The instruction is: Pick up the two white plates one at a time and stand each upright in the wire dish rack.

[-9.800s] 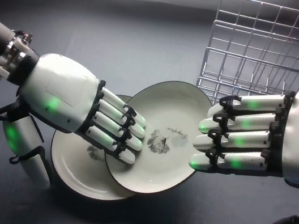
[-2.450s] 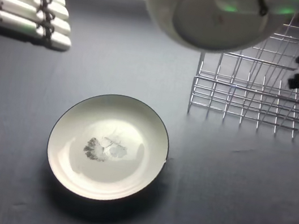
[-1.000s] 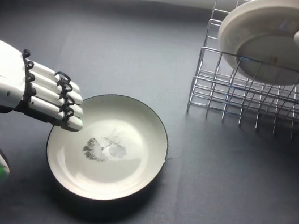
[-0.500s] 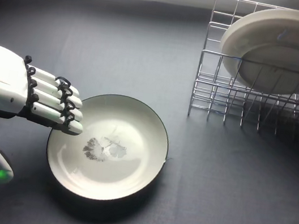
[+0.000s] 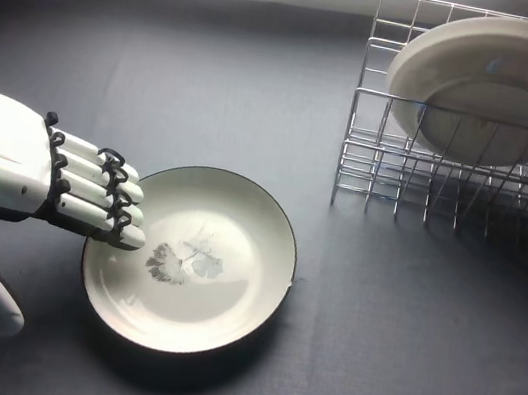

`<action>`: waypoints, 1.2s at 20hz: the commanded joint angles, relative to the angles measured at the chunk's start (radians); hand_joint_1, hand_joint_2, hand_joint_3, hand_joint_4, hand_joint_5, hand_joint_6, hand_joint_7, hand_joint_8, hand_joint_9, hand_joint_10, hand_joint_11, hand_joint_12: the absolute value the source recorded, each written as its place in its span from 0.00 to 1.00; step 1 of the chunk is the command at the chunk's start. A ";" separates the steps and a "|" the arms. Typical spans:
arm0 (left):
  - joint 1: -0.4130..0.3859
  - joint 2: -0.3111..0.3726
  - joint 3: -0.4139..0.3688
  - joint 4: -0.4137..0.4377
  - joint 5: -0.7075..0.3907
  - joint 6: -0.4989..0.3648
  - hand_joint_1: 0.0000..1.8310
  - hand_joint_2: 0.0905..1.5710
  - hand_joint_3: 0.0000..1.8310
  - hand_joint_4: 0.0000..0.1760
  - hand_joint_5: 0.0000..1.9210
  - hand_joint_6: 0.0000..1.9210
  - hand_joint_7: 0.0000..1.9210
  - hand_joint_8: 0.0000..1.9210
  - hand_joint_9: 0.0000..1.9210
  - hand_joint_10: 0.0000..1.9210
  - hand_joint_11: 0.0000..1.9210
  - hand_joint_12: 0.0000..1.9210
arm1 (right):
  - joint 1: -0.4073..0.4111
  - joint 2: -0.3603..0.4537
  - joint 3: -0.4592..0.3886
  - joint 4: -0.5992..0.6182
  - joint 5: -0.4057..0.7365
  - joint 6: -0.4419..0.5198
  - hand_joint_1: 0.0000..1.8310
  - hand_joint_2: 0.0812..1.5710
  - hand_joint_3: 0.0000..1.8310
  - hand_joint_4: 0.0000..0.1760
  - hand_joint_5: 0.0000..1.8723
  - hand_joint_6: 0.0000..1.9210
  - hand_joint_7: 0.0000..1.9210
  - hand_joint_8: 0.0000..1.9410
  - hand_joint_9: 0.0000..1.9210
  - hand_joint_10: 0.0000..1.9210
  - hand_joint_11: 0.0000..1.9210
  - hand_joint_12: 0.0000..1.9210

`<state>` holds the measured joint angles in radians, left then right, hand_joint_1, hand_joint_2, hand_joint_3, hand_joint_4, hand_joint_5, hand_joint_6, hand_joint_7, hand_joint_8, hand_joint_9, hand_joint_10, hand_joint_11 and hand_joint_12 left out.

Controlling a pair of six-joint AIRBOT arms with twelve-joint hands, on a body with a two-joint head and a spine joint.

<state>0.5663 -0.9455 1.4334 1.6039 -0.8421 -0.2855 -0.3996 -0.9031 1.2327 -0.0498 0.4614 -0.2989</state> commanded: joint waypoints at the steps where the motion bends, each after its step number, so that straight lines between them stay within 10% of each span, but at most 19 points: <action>1: 0.000 -0.003 -0.001 -0.060 -0.021 -0.001 0.00 0.67 0.00 0.00 0.03 0.00 0.02 0.00 0.00 0.00 0.00 0.00 | 0.023 0.008 0.002 0.023 0.134 0.005 0.58 0.70 0.00 0.00 0.40 0.29 0.46 0.01 0.45 0.00 0.20 0.62; 4: 0.009 -0.007 0.000 -0.060 -0.015 0.000 0.00 0.67 0.00 0.00 0.03 0.00 0.02 0.00 0.00 0.00 0.00 0.00 | 0.052 0.008 -0.005 0.023 0.122 0.006 0.55 0.69 0.00 0.00 0.37 0.02 0.34 0.00 0.31 0.00 0.08 0.57; 7: 0.016 -0.009 0.001 -0.060 -0.006 0.003 0.00 0.66 0.00 0.00 0.04 0.00 0.03 0.00 0.00 0.00 0.00 0.00 | 0.069 0.008 -0.016 0.023 0.112 0.006 0.56 0.65 0.00 0.00 0.26 0.00 0.25 0.00 0.24 0.00 0.02 0.53; 14: 0.053 -0.020 0.008 -0.060 0.001 0.006 0.00 0.66 0.00 0.00 0.03 0.00 0.02 0.00 0.00 0.00 0.00 0.00 | 0.119 0.008 -0.088 -0.163 0.125 0.006 0.47 0.54 0.00 0.00 0.01 0.00 0.01 0.00 0.00 0.00 0.00 0.03; 24: 0.128 -0.032 0.008 -0.069 -0.011 -0.019 0.00 0.67 0.00 0.00 0.02 0.00 0.01 0.00 0.00 0.00 0.00 0.00 | 0.112 0.009 -0.215 -0.560 0.177 0.006 0.50 0.46 0.00 0.00 0.00 0.00 0.00 0.00 0.00 0.00 0.00 0.00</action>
<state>0.6903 -0.9684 1.4441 1.5288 -0.8108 -0.2977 -0.2966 -0.9009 1.0153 -0.6514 0.5297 -0.2939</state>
